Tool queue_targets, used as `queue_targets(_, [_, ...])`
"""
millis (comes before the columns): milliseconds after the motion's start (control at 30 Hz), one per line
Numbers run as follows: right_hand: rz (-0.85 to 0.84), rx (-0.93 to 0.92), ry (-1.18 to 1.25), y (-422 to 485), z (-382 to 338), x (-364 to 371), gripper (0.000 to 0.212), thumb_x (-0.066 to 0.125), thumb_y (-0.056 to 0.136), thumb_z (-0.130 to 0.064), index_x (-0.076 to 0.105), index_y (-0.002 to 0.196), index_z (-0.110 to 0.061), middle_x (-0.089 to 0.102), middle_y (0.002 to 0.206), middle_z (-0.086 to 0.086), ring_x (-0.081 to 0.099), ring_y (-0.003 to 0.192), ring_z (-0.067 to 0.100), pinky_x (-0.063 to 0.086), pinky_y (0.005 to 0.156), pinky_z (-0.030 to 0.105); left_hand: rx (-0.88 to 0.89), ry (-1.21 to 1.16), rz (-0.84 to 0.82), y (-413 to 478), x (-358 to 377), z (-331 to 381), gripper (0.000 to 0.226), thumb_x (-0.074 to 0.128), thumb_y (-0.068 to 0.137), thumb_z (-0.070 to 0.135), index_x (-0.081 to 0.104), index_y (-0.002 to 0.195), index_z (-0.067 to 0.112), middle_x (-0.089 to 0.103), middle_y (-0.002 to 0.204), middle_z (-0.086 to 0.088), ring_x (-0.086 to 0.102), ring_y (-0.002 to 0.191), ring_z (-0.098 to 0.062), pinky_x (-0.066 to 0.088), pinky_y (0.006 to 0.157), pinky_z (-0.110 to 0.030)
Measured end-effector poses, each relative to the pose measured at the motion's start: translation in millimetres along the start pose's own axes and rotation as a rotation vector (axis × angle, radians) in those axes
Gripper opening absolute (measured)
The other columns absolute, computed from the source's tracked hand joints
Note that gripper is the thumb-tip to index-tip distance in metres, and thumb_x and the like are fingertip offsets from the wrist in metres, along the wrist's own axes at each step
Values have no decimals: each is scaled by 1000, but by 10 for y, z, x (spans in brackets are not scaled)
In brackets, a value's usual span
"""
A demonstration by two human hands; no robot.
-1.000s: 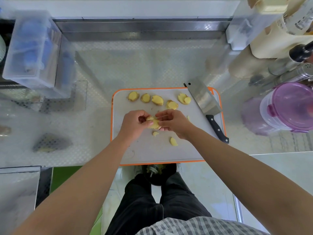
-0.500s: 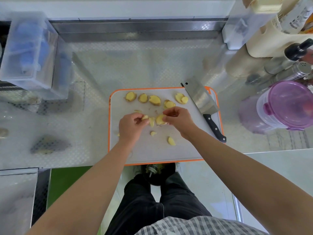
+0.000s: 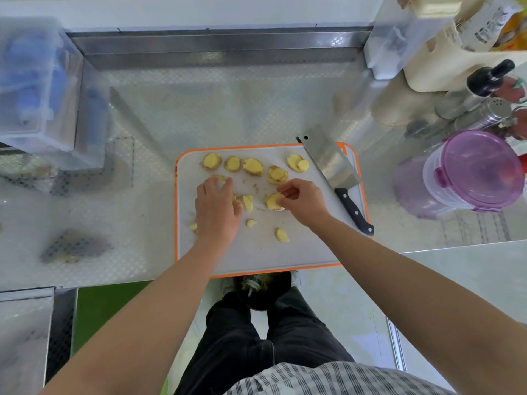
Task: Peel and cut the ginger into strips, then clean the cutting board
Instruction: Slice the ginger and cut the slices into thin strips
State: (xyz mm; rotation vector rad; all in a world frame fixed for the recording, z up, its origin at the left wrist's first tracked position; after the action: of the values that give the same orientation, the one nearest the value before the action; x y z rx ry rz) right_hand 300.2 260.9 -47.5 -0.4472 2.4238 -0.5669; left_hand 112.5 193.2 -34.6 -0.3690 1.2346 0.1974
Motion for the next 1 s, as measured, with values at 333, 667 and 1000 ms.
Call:
queue_targets(333, [5, 3, 171, 12, -33, 11, 18, 72, 81, -8, 68, 93, -19, 69, 90, 3, 66, 82, 17, 55, 79, 26, 133, -12, -64, 29, 92, -94, 65, 60, 91, 30, 36, 144, 1, 25, 154, -22, 21, 143, -37, 23, 115, -45])
queue_targets(667, [29, 8, 202, 19, -44, 50, 17, 70, 82, -7, 68, 97, -15, 70, 90, 6, 66, 74, 16, 55, 78, 26, 143, -44, 41, -315, 27, 39, 48, 68, 83, 16, 55, 127, 2, 51, 131, -22, 48, 120, -40, 43, 98, -49])
queue_targets(1000, [27, 3, 221, -9, -72, 82, 18, 68, 83, -5, 67, 99, -12, 68, 90, 6, 65, 74, 17, 54, 74, 22, 114, -184, 48, -458, -1, 106, 42, 64, 85, 6, 55, 126, 3, 51, 117, -18, 49, 110, -32, 45, 89, -36])
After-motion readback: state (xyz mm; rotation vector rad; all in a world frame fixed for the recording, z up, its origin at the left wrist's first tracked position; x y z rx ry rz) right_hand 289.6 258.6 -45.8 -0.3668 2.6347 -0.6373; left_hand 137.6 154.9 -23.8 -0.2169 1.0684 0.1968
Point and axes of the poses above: each hand's wrist, its own y-axis towards the middle knuckle, its own x-axis out of the palm, z = x × y, the point moved 8 cm from there along y, towards the middle knuckle
